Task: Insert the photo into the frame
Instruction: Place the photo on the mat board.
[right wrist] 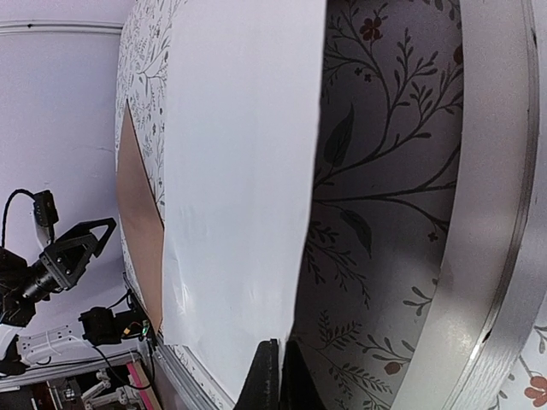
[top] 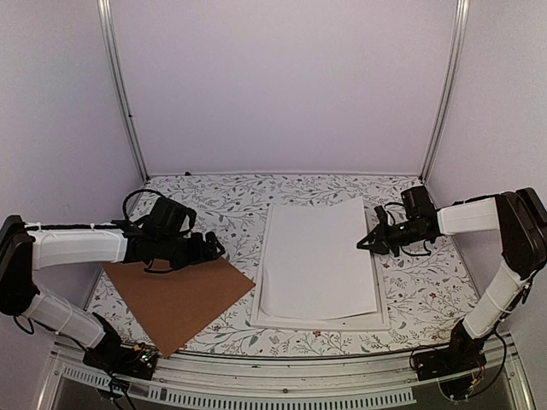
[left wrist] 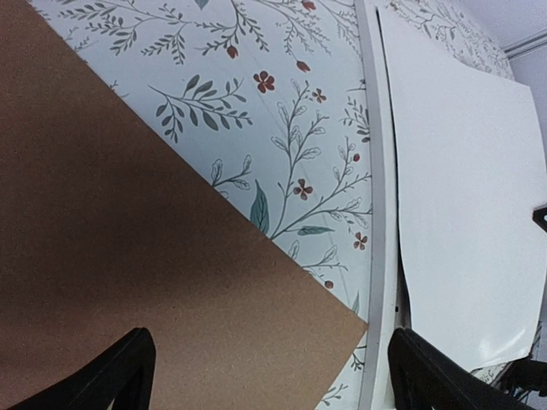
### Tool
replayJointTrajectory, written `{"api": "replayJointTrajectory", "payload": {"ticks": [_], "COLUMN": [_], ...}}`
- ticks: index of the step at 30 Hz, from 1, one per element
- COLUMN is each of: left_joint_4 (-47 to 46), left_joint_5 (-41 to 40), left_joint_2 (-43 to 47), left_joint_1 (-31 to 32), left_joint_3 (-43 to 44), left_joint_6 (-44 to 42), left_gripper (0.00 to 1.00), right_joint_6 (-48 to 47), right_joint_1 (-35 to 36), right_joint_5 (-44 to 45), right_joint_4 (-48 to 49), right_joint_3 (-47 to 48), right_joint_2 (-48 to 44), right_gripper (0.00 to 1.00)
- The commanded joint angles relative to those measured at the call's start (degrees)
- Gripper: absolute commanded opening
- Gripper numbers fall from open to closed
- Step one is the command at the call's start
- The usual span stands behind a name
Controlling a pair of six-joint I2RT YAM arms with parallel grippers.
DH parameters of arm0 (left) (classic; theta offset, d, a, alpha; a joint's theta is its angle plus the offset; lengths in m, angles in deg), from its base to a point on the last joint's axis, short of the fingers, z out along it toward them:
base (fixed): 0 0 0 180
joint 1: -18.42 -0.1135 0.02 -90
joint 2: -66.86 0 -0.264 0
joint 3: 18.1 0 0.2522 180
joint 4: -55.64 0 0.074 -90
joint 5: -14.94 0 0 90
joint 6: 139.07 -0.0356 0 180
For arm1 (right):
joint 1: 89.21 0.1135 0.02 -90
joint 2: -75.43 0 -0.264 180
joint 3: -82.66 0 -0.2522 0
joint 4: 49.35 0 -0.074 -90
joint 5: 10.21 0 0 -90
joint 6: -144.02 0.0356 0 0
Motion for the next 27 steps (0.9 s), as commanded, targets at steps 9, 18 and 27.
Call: {"api": "replayJointTrajectory", "payload": {"ticks": [9,18,27], "left_joint_4": [-0.3,0.2,0.4], "left_joint_5": [-0.5,-0.8,-0.8], "left_joint_2": [-0.2,0.3,0.2], "left_joint_1": [1.2,1.3,1.6], "left_joint_3": [0.7,0.6,1.1], "left_joint_6": [-0.7,-0.7,-0.8], "left_gripper": [0.98,0.98,0.98], "right_joint_6": [-2.0,-2.5,-2.8], "right_joint_1": [-0.2,-0.2,-0.2], "right_joint_5": [1.0,0.9,1.5], "right_joint_4": [-3.3,-3.9,-4.7], "right_joint_3": [0.6,0.7,0.9], "right_joint_2": [-2.3,-2.6,-3.1], "right_gripper": [0.0,0.0,0.0]}}
